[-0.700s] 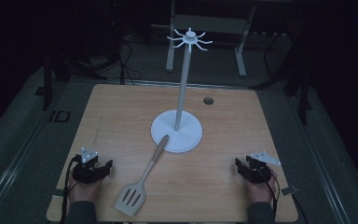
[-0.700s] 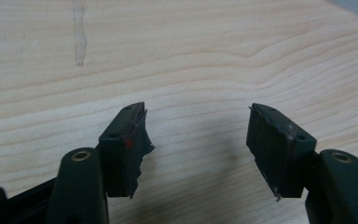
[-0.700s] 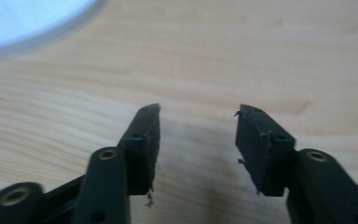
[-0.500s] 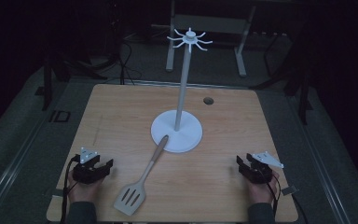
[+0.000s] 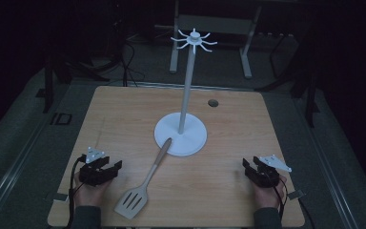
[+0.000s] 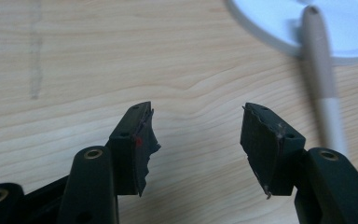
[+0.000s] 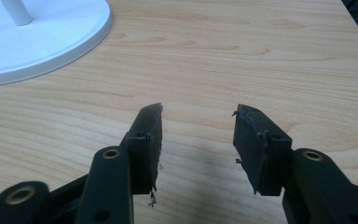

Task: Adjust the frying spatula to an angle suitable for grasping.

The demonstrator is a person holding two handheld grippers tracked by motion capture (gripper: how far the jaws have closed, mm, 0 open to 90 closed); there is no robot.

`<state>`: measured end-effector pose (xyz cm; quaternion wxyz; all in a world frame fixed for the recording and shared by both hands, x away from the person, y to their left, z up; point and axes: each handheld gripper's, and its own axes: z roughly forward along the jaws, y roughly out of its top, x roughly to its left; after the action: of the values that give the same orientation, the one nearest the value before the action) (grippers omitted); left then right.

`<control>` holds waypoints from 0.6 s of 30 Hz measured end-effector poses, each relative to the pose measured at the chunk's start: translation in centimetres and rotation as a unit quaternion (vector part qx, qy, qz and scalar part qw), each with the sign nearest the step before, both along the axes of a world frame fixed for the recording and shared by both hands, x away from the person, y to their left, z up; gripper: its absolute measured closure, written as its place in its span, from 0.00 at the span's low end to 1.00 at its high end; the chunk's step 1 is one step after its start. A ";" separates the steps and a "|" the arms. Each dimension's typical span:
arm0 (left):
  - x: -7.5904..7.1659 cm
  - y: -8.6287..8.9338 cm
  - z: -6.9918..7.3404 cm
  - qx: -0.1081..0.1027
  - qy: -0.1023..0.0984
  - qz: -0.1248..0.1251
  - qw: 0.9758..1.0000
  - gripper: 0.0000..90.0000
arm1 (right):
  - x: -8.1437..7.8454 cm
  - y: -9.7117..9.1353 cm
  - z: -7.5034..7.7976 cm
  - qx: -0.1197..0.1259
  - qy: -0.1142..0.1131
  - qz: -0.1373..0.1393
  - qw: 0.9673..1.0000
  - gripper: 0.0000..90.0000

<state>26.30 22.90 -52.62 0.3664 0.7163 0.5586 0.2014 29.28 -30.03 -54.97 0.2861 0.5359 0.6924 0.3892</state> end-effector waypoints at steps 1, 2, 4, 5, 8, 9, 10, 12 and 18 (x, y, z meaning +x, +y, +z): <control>0.1 -0.3 0.2 -0.001 0.000 -0.003 1.000 0.49 | 0.0 0.0 0.0 0.001 0.000 -0.001 1.000 0.57; 0.2 -0.6 0.4 0.000 0.002 -0.007 1.000 0.49 | 0.0 0.0 0.0 -0.001 0.000 -0.002 1.000 0.57; 0.4 -1.3 0.8 -0.002 0.002 -0.015 1.000 0.50 | 0.0 -0.1 0.0 -0.003 0.000 -0.004 1.000 0.57; 0.6 -1.6 1.0 -0.004 0.004 -0.018 1.000 0.50 | 0.0 -0.1 0.0 -0.004 0.001 -0.005 1.000 0.57; 1.1 -2.5 1.5 -0.008 0.007 -0.028 1.000 0.51 | 0.0 -0.2 0.0 -0.005 0.002 -0.007 1.000 0.58; 1.2 -2.7 1.7 -0.007 0.007 -0.032 0.999 0.51 | 0.0 -0.2 0.0 -0.004 0.002 -0.007 1.000 0.58; 1.3 -3.0 1.8 -0.006 0.007 -0.035 0.999 0.52 | 0.0 -0.2 0.1 -0.003 0.001 -0.009 1.000 0.58; 1.5 -3.4 2.1 0.000 0.010 -0.040 0.999 0.53 | 0.0 -0.2 0.1 -0.004 0.000 -0.011 1.000 0.58; 2.1 -4.7 2.8 0.004 0.022 -0.045 0.999 0.56 | -0.1 -0.3 0.1 -0.009 0.002 -0.009 1.000 0.62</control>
<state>28.43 18.19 -49.87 0.3594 0.7468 0.5328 0.1711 29.16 -30.35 -54.82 0.2930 0.5405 0.6913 0.3796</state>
